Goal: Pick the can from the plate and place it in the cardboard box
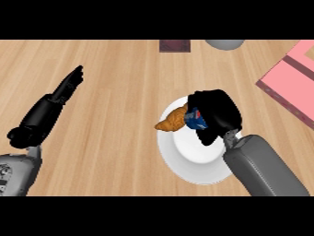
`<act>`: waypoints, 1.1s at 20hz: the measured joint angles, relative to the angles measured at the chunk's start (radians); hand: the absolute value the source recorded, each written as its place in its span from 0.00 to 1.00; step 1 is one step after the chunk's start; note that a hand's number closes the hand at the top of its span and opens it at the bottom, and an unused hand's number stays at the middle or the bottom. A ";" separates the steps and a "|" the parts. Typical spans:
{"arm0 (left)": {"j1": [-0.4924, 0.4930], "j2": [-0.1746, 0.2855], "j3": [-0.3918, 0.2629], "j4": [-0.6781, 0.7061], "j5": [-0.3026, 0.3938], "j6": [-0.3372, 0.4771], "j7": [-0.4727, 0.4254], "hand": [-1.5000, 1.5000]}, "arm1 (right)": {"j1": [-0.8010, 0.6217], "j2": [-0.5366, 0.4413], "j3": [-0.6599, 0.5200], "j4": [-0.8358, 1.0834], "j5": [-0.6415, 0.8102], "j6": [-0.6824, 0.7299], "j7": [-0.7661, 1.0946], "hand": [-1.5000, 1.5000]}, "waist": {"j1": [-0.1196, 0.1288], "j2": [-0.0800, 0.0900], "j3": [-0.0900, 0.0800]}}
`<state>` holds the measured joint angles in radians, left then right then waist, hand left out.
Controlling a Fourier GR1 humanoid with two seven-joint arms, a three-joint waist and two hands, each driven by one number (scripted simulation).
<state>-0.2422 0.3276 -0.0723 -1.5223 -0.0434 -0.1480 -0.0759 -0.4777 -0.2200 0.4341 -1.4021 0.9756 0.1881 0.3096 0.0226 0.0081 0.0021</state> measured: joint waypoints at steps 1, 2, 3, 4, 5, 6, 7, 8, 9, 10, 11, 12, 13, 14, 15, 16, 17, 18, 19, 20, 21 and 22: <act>0.001 -0.001 0.002 0.007 -0.002 0.001 -0.008 0.50 | -0.022 -0.018 -0.014 0.009 -0.010 -0.012 -0.053 1.00 | -0.002 -0.001 0.000; 0.006 0.000 0.003 -0.005 -0.002 -0.001 0.001 0.50 | -0.035 -0.034 -0.023 0.009 -0.012 -0.027 -0.095 1.00 | -0.003 -0.002 -0.001; 0.010 -0.003 0.000 -0.013 -0.008 0.004 0.007 0.50 | -0.057 -0.044 -0.032 0.021 -0.010 -0.042 -0.130 1.00 | -0.004 -0.003 -0.001; 0.012 -0.005 0.001 -0.020 -0.010 0.005 0.014 0.50 | -0.073 -0.058 -0.044 0.018 -0.012 -0.051 -0.162 1.00 | -0.006 -0.004 -0.001; 0.021 -0.003 0.006 -0.019 -0.010 0.002 0.006 0.50 | -0.089 -0.058 -0.053 0.010 -0.010 -0.057 -0.174 1.00 | -0.008 -0.005 -0.001; 0.029 -0.001 0.011 -0.017 -0.009 -0.002 -0.002 0.50 | -0.102 -0.067 -0.070 -0.002 -0.013 -0.056 -0.189 1.00 | -0.011 -0.006 -0.001; 0.027 0.001 0.017 -0.025 -0.006 -0.005 0.010 0.50 | -0.108 -0.078 -0.091 -0.025 -0.026 -0.044 -0.197 1.00 | -0.014 -0.007 -0.002; 0.036 0.004 0.019 -0.034 -0.002 -0.013 0.010 0.50 | -0.113 -0.085 -0.113 -0.046 -0.032 -0.040 -0.192 1.00 | -0.016 -0.008 -0.002; 0.037 -0.004 0.014 -0.037 -0.011 -0.005 0.013 0.50 | -0.118 -0.084 -0.136 -0.064 -0.037 -0.044 -0.179 1.00 | -0.018 -0.009 -0.002; 0.046 -0.006 0.013 -0.038 -0.012 -0.006 0.009 0.50 | -0.129 -0.089 -0.168 -0.078 -0.044 -0.046 -0.162 1.00 | -0.020 -0.010 -0.002; 0.043 -0.003 0.020 -0.032 -0.010 -0.008 0.008 0.50 | -0.144 -0.087 -0.199 -0.084 -0.051 -0.048 -0.136 1.00 | -0.022 -0.010 -0.002; 0.045 -0.001 0.024 -0.023 -0.013 -0.008 -0.003 0.50 | -0.152 -0.084 -0.232 -0.091 -0.060 -0.057 -0.114 1.00 | -0.024 -0.010 -0.002; 0.046 -0.004 0.022 -0.019 -0.017 -0.006 -0.004 0.50 | -0.165 -0.079 -0.264 -0.095 -0.065 -0.063 -0.084 1.00 | -0.025 -0.010 -0.002; 0.045 0.000 0.027 -0.015 -0.014 -0.011 -0.008 0.50 | -0.175 -0.077 -0.300 -0.094 -0.077 -0.072 -0.063 1.00 | -0.025 -0.009 -0.002; 0.048 -0.004 0.024 -0.024 -0.016 -0.010 -0.003 0.50 | -0.175 -0.079 -0.330 -0.101 -0.083 -0.082 -0.043 1.00 | -0.025 -0.010 -0.002; 0.054 -0.002 0.025 -0.025 -0.016 -0.013 -0.011 0.50 | -0.188 -0.091 -0.367 -0.090 -0.091 -0.087 -0.033 1.00 | -0.024 -0.009 -0.002; 0.041 -0.013 0.019 -0.028 -0.024 -0.003 0.002 0.50 | -0.191 -0.099 -0.397 -0.077 -0.096 -0.100 -0.028 1.00 | -0.024 -0.009 -0.002; 0.033 -0.015 0.018 -0.026 -0.027 -0.004 0.006 0.50 | -0.212 -0.114 -0.433 -0.056 -0.106 -0.101 -0.021 1.00 | -0.023 -0.008 -0.002; 0.028 -0.017 0.019 -0.013 -0.033 0.000 -0.002 0.50 | -0.230 -0.123 -0.459 -0.044 -0.109 -0.103 -0.007 1.00 | -0.023 -0.007 -0.002; 0.033 -0.020 0.019 -0.011 -0.034 -0.002 -0.007 0.50 | -0.241 -0.134 -0.486 -0.017 -0.110 -0.116 -0.007 1.00 | -0.021 -0.007 -0.002; 0.018 -0.022 0.023 -0.001 -0.031 -0.005 -0.006 0.50 | -0.245 -0.148 -0.516 0.009 -0.119 -0.128 -0.016 1.00 | -0.021 -0.006 -0.002; 0.012 -0.027 0.023 -0.001 -0.032 -0.004 -0.002 0.50 | -0.260 -0.166 -0.546 0.037 -0.129 -0.132 -0.022 1.00 | -0.020 -0.006 -0.002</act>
<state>-0.2302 0.3010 -0.0495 -1.5231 -0.0755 -0.1524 -0.0776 -0.7381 -0.3863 -0.1124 -1.3646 0.8463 0.0562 0.2872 0.0029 0.0024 0.0001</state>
